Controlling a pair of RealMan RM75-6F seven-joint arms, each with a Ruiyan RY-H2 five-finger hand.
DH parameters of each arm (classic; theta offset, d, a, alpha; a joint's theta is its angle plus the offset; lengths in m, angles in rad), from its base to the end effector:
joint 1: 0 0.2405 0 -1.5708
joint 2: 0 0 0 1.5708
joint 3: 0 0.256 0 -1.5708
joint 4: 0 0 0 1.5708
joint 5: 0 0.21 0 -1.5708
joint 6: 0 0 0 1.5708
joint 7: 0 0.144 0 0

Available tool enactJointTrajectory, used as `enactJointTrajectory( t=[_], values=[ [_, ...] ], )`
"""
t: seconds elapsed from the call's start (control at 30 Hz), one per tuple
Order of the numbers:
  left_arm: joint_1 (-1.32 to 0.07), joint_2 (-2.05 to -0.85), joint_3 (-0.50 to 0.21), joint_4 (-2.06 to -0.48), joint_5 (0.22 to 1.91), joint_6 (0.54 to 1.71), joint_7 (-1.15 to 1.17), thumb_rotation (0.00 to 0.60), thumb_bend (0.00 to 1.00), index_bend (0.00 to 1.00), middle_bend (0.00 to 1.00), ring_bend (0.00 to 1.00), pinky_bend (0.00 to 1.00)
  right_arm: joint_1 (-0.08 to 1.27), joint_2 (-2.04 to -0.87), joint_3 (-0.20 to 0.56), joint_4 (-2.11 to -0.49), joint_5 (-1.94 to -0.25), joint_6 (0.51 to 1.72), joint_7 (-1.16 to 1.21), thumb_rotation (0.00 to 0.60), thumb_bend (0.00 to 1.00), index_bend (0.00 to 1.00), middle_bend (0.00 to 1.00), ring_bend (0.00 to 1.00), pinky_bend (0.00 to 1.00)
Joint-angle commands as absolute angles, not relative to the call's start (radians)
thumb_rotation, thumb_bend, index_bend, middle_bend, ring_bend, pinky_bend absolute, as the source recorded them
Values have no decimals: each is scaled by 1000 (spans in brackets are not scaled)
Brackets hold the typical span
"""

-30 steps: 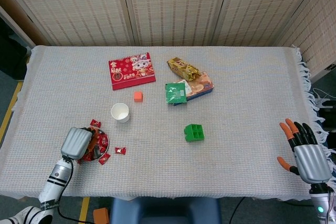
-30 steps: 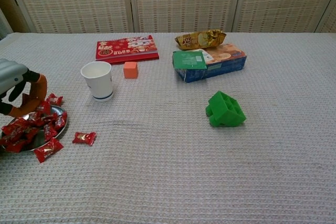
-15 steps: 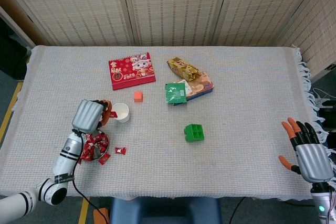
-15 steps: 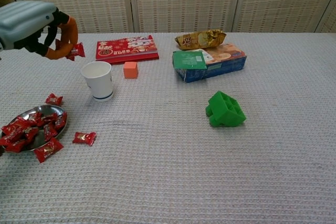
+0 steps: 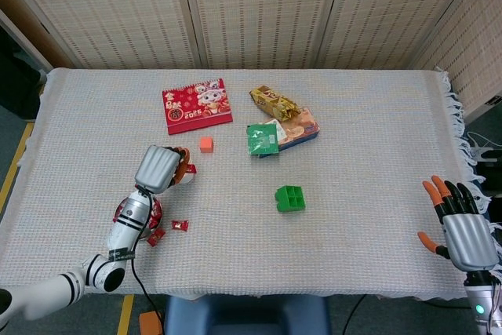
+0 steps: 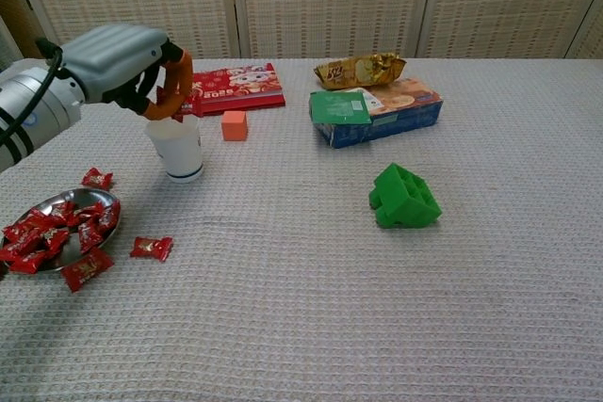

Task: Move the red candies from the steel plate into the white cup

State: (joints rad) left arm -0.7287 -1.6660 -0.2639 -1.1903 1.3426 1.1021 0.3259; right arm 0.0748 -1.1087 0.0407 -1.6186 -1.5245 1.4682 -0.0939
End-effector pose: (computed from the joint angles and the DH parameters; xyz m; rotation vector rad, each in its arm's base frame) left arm -0.1487 0.3801 0.0013 -1.7262 -0.5952 -1.0304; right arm -0.3107 -0.1758 0.1569 1.4463 -0.8427 0.8235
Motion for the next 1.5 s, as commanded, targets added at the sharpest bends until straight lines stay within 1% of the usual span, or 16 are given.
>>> enactJointTrajectory(
  t=[0.03,0.27,0.53,0.6,0.67,0.73,0.9,1.07,1.3,1.4,1.5],
  values=[
    [-750,-1696,-263,-1139,1336,1092,321,600,736,743,728,668,1000,75,-1107,41,-1619,-1522,1468,-94,600,125,0,0,0,0],
    [-757,-1719,-247,-1055,1322,1068,289,600,735,734,725,667,1000,73,-1105,43,-1620,-1515,1467,-94,600,125,0,0,0,0],
    [-768,-1727,-222,-1010,1335,1053,270,600,728,677,718,667,1000,74,-1107,43,-1624,-1513,1463,-103,600,125,0,0,0,0],
    [-769,-1728,-219,-1005,1335,1052,269,600,718,634,710,661,1000,74,-1107,43,-1624,-1512,1464,-103,600,125,0,0,0,0],
    [-772,-1729,-215,-1000,1337,1050,269,600,693,551,678,634,1000,74,-1107,43,-1625,-1511,1463,-104,600,125,0,0,0,0],
    [-773,-1731,-214,-995,1337,1052,269,600,675,490,650,603,999,73,-1106,42,-1625,-1511,1462,-104,600,125,0,0,0,0],
    [-776,-1734,-213,-983,1341,1063,270,600,637,395,583,535,968,73,-1105,42,-1625,-1510,1462,-101,600,125,0,0,0,0],
    [-774,-1722,-210,-996,1343,1068,260,600,589,354,533,488,954,72,-1104,43,-1625,-1508,1463,-101,600,126,0,0,0,0],
    [-767,-1699,-204,-1038,1346,1072,241,600,526,321,513,470,954,73,-1106,42,-1626,-1510,1462,-105,600,125,0,0,0,0],
    [-749,-1676,-198,-1082,1361,1113,244,600,506,308,488,453,958,74,-1107,41,-1626,-1513,1462,-105,600,125,0,0,0,0],
    [-699,-1623,-182,-1169,1370,1172,244,600,463,272,424,423,957,75,-1106,38,-1626,-1518,1459,-102,600,125,0,0,0,0]
  ],
)
